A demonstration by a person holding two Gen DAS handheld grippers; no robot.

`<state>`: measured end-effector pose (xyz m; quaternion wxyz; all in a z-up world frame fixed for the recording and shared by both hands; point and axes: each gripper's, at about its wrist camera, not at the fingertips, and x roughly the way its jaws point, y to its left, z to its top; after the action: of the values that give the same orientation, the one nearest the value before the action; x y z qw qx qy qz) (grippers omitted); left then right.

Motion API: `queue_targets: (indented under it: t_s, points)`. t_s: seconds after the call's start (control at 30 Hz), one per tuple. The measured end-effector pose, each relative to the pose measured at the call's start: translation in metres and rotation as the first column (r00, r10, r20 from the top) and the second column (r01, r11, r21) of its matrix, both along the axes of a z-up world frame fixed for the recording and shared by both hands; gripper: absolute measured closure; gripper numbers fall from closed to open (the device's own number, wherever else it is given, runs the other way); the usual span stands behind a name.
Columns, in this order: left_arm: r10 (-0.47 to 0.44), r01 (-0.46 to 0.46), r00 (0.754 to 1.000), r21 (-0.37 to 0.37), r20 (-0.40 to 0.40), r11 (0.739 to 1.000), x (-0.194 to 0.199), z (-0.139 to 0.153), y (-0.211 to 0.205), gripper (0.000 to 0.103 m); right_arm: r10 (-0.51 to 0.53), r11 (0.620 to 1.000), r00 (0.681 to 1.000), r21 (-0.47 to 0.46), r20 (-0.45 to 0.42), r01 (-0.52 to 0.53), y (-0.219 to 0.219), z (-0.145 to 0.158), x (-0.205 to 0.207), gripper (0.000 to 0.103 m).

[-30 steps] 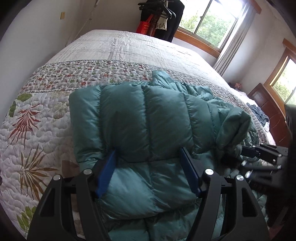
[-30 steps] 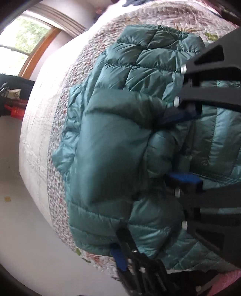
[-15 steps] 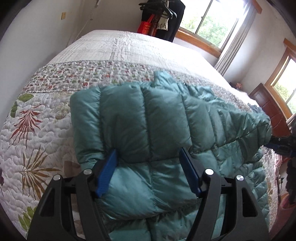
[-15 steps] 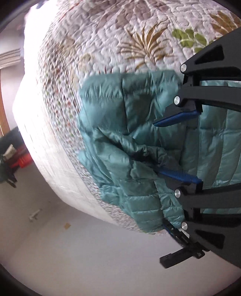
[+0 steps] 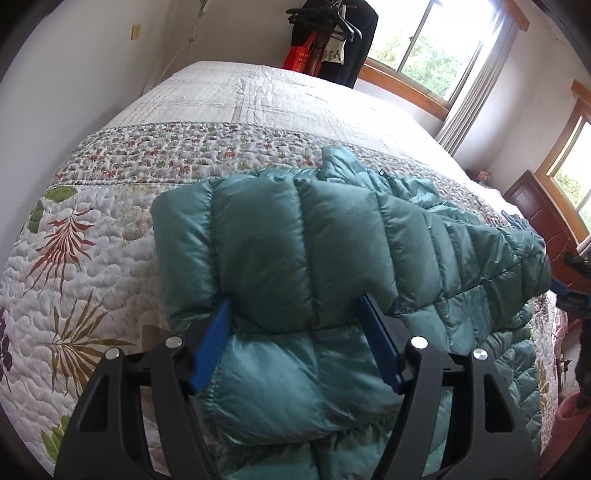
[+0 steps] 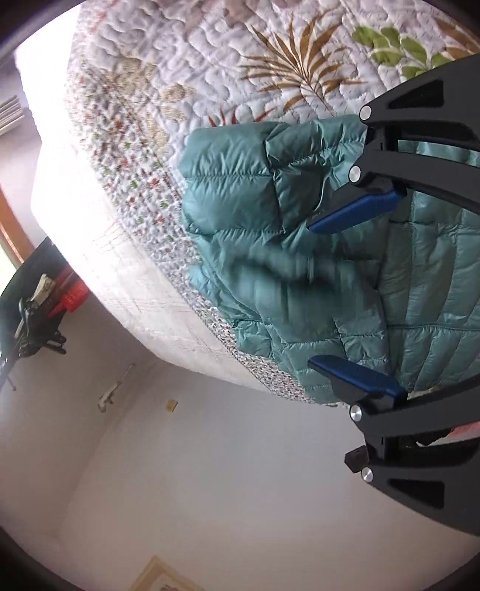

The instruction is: Fold large clothes

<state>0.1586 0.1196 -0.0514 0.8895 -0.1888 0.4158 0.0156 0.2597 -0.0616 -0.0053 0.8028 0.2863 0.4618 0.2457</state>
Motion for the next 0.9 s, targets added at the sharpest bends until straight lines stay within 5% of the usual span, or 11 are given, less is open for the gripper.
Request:
queue_targets:
  t_s: [0.13,0.27,0.37,0.43,0.5,0.7,0.8,0.9]
  points:
    - [0.001,-0.001,1.000,-0.003,-0.003,1.000,0.000,-0.001,0.000,0.034,-0.023,0.990,1.000,-0.141,0.007,0.024,0.006,0.009,-0.003,0.031]
    - [0.009,-0.009,1.000,-0.017,0.013,1.000,-0.003,0.005,0.003,0.034,-0.019,0.976,0.998,-0.219,-0.064,0.004,0.016,-0.013,0.017,0.032]
    - [0.006,-0.006,1.000,0.001,0.025,1.000,-0.004,0.008,0.001,0.033,0.011,0.974,0.993,-0.222,-0.114,-0.036,0.028,-0.032,0.032,0.054]
    - [0.005,-0.005,1.000,0.008,0.026,1.000,-0.004,0.008,0.000,0.033,0.020,0.972,0.990,-0.227,-0.141,-0.052,0.035,-0.041,0.039,0.084]
    - [0.002,-0.002,1.000,0.019,0.021,1.000,-0.003,0.006,-0.001,0.033,0.022,0.968,0.993,-0.245,-0.113,-0.050,0.039,-0.033,0.036,0.092]
    - [-0.023,0.023,1.000,0.011,0.009,1.000,0.002,-0.002,-0.002,0.033,0.004,0.966,1.000,-0.260,0.000,-0.004,0.020,0.002,0.008,0.093]
    - [-0.029,0.029,1.000,0.036,0.004,0.999,0.003,-0.004,-0.006,0.033,-0.006,0.939,0.997,-0.342,-0.080,-0.021,0.020,-0.024,0.011,0.092]
    - [-0.036,0.036,0.999,0.067,0.001,0.997,0.003,-0.004,-0.008,0.033,-0.014,0.926,0.991,-0.376,-0.134,-0.038,0.020,-0.046,0.015,0.080]
